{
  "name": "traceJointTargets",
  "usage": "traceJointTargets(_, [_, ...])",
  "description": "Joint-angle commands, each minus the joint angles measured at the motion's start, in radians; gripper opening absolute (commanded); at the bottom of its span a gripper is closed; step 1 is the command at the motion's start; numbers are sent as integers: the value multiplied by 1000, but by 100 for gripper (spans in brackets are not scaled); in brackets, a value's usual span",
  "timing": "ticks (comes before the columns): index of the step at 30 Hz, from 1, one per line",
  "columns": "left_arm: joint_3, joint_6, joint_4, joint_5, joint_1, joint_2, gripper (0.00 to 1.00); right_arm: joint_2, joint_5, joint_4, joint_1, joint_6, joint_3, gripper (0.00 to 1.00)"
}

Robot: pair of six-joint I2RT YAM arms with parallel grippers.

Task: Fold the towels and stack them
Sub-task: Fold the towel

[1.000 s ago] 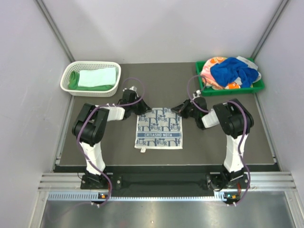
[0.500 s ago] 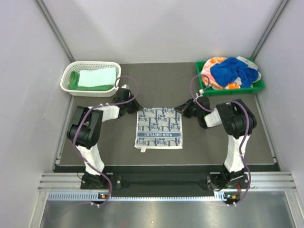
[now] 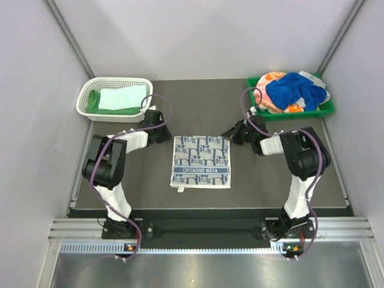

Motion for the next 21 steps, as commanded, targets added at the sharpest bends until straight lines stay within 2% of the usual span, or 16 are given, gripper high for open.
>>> traceJointTargets(1, [32, 37, -63, -25, 5, -26, 24, -117, 14, -134, -15, -113, 86, 10])
traceJointTargets(5, [44, 40, -66, -5, 5, -47, 31, -193, 52, -298, -15, -200, 150, 14])
traceJointTargets(8, [45, 46, -57, 18, 5, -58, 40, -230, 100, -427, -17, -257, 184, 15])
traceJointTargets(13, [29, 49, -32, 58, 5, -78, 57, -256, 167, -544, 3, -352, 192, 19])
traceJointTargets(21, [50, 80, -18, 121, -8, -29, 60, -200, 263, -647, 63, -481, 210, 32])
